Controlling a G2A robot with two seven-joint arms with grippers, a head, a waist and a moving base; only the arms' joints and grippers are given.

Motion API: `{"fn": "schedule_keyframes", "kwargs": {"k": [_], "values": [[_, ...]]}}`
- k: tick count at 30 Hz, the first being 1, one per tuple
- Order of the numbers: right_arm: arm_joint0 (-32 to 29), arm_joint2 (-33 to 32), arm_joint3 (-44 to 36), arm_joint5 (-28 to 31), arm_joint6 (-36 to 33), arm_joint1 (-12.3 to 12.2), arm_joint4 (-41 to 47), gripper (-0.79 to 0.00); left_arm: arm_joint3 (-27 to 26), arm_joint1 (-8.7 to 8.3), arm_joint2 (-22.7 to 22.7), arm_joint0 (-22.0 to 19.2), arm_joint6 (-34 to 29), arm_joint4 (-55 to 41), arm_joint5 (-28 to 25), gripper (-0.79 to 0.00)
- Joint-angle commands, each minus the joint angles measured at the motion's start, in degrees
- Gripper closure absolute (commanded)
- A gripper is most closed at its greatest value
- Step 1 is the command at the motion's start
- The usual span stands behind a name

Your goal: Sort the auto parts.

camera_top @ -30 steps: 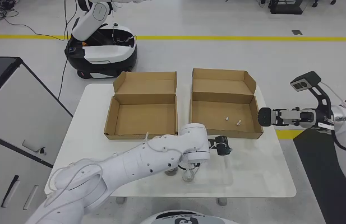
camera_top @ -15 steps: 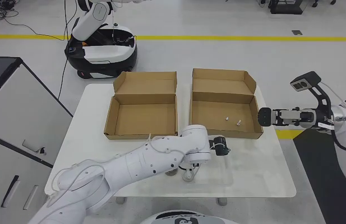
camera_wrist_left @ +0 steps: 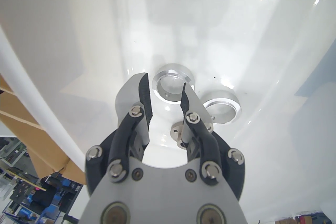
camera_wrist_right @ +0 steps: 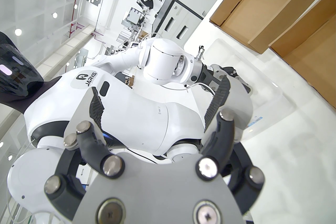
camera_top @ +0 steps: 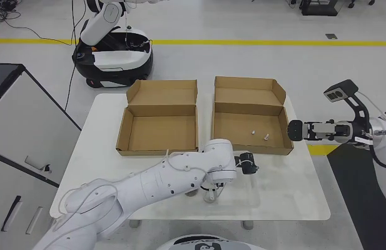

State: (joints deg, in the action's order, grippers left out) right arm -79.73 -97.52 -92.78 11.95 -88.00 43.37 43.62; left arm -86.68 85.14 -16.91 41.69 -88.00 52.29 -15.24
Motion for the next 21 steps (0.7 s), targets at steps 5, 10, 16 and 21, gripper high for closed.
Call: {"fn": "schedule_keyframes", "kwargs": {"k": [5,10,16,21], "values": [[0.0,0.0,0.0,0.0,0.0,0.0,0.0,-0.785,1.5,0.27,0.0,0.4,0.7,0.5,-0.1,-0.326],[0.0,0.0,0.0,0.0,0.0,0.0,0.0,-0.785,3.0,0.7,0.0,0.6,1.4,0.1,-0.6,-0.336],[0.0,0.0,0.0,0.0,0.0,0.0,0.0,-0.785,3.5,1.17,0.1,0.7,0.3,-1.2,-1.2,-0.332],[0.0,0.0,0.0,0.0,0.0,0.0,0.0,-0.785,2.9,1.11,0.0,0.8,0.0,-1.6,-1.0,-0.326]]}}
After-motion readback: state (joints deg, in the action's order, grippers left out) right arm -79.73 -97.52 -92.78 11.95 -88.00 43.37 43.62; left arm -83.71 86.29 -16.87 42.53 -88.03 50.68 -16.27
